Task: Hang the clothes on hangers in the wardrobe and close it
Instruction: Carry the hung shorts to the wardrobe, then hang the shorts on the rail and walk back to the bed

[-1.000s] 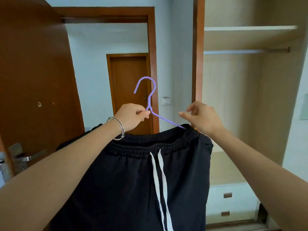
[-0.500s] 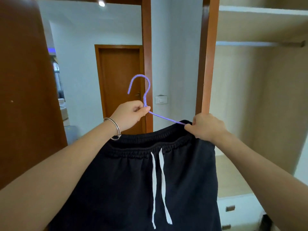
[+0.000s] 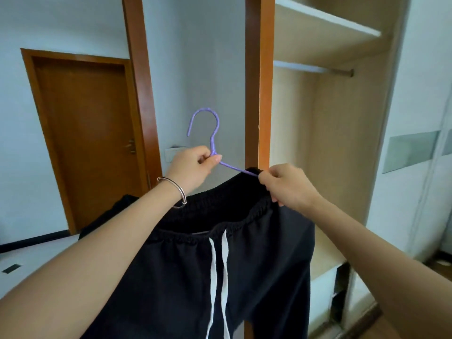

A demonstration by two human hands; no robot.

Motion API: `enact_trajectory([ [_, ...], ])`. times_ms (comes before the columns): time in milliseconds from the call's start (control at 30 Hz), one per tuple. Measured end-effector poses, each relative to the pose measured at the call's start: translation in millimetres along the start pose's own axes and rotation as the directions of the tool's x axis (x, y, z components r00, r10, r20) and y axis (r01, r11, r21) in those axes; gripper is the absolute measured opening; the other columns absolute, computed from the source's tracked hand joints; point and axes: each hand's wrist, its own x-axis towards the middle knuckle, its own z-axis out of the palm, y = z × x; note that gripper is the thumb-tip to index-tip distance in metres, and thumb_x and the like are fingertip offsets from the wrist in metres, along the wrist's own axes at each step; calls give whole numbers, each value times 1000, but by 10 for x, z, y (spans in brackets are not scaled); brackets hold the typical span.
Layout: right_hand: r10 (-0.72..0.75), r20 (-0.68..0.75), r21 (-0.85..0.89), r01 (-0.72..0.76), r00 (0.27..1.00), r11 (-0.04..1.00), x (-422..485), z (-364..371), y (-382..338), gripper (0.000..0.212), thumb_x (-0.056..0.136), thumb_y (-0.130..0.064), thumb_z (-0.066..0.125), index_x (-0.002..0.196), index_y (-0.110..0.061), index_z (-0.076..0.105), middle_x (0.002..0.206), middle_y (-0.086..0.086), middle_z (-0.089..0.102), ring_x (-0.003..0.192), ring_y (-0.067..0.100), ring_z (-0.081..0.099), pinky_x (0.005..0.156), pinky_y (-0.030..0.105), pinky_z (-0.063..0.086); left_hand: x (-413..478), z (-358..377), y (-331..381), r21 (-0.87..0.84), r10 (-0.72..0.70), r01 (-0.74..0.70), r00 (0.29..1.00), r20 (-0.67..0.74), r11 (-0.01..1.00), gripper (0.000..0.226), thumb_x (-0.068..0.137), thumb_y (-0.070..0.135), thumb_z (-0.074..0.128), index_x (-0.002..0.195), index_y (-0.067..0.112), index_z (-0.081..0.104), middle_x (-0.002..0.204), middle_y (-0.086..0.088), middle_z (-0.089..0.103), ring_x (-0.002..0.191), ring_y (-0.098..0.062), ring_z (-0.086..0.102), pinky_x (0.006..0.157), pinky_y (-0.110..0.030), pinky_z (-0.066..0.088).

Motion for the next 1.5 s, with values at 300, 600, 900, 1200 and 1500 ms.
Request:
enact_trajectory([
  [300, -125, -9, -272, 118, 992, 955, 230, -493, 558, 30, 83, -47, 58, 102, -24, 59, 90, -9, 60, 84, 11, 56, 74, 24, 43, 409, 780, 233, -434, 121, -4, 963, 242, 901, 31, 86, 32, 59, 56, 24, 52, 46, 10, 56, 44, 5, 48, 51, -3, 36],
  [600, -65, -236, -474, -57, 969, 878, 556, -1054, 1227, 28, 88, -46, 51, 78, -24, 66, 60, -6, 55, 62, 10, 50, 58, 28, 36, 958, 1526, 670, -474, 317, -161, 909, 270, 865, 7, 84, 33, 62, 84, 26, 64, 80, 12, 64, 61, 4, 54, 52, 1, 39],
  [900, 33, -498, -394, -260, 866, 881, 726, -1984, 2049, 30, 85, -45, 57, 76, -18, 67, 58, 5, 54, 59, 20, 48, 59, 30, 34, 1484, 2477, 691, -248, 99, -45, 973, 209, 968, 30, 88, 47, 48, 102, 24, 61, 107, 3, 64, 101, -17, 58, 87, -32, 46],
  [1200, 41, -534, -499, -354, 844, 791, 952, -2401, 2401, 26, 89, -45, 50, 78, -25, 62, 64, -1, 60, 62, 15, 51, 57, 26, 36, 2067, 3296, 1223, -91, 230, -222, 970, 82, 971, 76, 93, 53, 15, 70, 2, 65, 69, -13, 65, 68, -30, 58, 57, -29, 38],
  [1500, -23, -567, -414, -261, 823, 872, 1654, -2498, 2626, 17, 88, -41, 54, 81, -29, 64, 62, -9, 61, 58, 4, 53, 58, 19, 41, 2935, 3792, 1162, -75, 589, -598, 800, -112, 798, 80, 71, 81, 15, 52, 12, 51, 35, 7, 25, 34, -8, 28, 37, -17, 16],
])
